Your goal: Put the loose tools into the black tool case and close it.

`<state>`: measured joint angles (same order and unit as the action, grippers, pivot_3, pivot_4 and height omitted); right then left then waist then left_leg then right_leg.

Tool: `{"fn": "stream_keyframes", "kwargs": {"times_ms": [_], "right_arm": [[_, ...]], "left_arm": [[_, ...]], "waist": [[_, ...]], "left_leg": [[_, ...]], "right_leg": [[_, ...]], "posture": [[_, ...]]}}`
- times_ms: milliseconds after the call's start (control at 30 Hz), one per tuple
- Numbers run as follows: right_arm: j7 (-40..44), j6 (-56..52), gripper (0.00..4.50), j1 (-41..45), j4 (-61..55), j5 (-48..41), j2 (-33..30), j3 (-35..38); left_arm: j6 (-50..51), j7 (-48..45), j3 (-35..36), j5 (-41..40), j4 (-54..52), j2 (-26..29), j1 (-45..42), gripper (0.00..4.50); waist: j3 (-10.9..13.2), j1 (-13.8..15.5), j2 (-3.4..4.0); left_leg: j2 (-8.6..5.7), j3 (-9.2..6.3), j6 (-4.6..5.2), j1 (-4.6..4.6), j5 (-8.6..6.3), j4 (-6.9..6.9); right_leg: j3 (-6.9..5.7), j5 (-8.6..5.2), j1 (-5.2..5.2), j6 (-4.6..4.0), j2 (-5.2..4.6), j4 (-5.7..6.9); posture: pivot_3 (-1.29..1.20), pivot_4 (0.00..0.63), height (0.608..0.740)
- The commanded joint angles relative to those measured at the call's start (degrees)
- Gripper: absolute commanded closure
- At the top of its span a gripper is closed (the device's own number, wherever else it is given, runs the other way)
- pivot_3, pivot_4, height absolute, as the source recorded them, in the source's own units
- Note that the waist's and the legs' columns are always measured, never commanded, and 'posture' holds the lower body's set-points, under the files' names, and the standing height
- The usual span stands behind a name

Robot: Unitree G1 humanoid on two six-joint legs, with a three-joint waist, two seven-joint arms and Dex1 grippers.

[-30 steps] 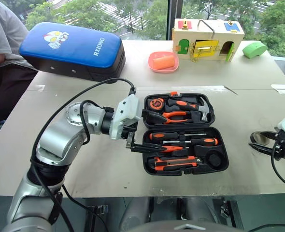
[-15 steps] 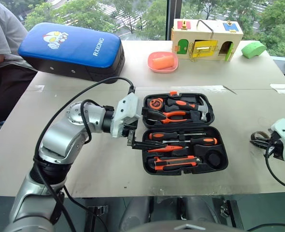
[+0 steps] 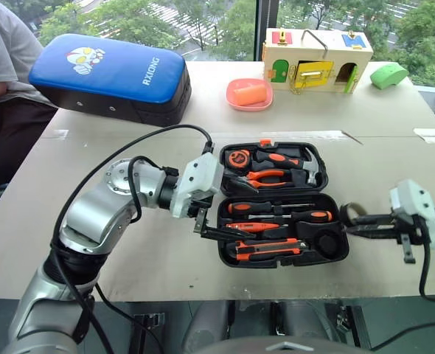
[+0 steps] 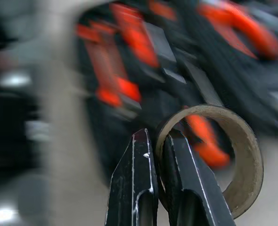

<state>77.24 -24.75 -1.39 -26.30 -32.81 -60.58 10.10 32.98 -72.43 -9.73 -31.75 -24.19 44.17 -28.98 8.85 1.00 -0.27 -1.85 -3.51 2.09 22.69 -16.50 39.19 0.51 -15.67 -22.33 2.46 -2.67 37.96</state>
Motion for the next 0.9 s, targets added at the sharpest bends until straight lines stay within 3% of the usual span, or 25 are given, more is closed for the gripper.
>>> {"fn": "stream_keyframes", "kwargs": {"times_ms": [33, 167, 633, 667, 700, 900], "right_arm": [[0.68, 3.42, 4.48, 1.31, -2.85, 4.3, -0.28, -6.03], [-1.08, 9.22, 4.48, 2.62, 1.1, 11.89, 0.58, -10.92], [-1.78, 11.75, 4.48, 4.06, 5.51, 16.68, 1.18, -15.12], [-1.44, 11.87, 3.97, 3.92, 5.62, 16.61, 1.03, -15.16], [-1.18, 11.94, 3.85, 3.82, 5.66, 16.48, 0.92, -15.18], [1.34, 10.9, 1.05, 1.33, 2.9, 13.38, -1.58, -13.23]], "left_arm": [[-0.11, -0.72, -0.02, -0.6, -1.76, 0.74, -0.16, 0.0], [-0.02, -0.78, 0.05, -0.71, -2.22, 1.15, 0.05, 0.0], [-0.14, -0.02, 0.5, -0.46, -1.92, 1.08, -0.68, 0.0], [-0.1, 0.09, 0.52, -0.47, -1.9, 1.05, -0.76, 0.0], [-0.05, 0.18, 0.53, -0.5, -1.89, 1.04, -0.83, 0.0], [-0.31, 0.34, 0.56, -0.29, -1.51, 0.99, -1.1, 0.0]], "waist": [[0.01, -0.07, -0.02], [0.01, -0.23, -0.02], [0.02, -0.2, -0.03], [0.01, -0.21, -0.03], [0.01, -0.18, -0.03], [0.01, 0.16, -0.04]], "left_leg": [[-0.01, 0.01, 0.0, 0.0, 0.0, 0.01], [-0.01, 0.03, -0.02, -0.01, 0.01, 0.02], [0.0, 0.02, -0.03, 0.02, 0.02, 0.0], [0.0, 0.02, -0.03, 0.02, 0.02, 0.0], [0.0, 0.02, -0.03, 0.02, 0.02, 0.0], [0.0, -0.03, -0.03, 0.08, 0.01, -0.01]], "right_leg": [[0.01, 0.0, 0.0, 0.0, -0.01, 0.0], [0.03, 0.0, -0.02, 0.0, 0.01, 0.03], [0.02, 0.0, -0.06, 0.0, 0.02, 0.02], [0.02, 0.0, -0.06, 0.0, 0.02, 0.03], [0.03, 0.0, -0.06, 0.0, 0.02, 0.03], [-0.05, -0.01, -0.06, 0.0, 0.0, -0.05]], "posture": [[0.0, 0.15, 0.735], [0.0, 0.15, 0.735], [0.0, 0.15, 0.735], [0.0, 0.15, 0.735], [0.0, 0.15, 0.735], [0.0, 0.15, 0.735]]}}
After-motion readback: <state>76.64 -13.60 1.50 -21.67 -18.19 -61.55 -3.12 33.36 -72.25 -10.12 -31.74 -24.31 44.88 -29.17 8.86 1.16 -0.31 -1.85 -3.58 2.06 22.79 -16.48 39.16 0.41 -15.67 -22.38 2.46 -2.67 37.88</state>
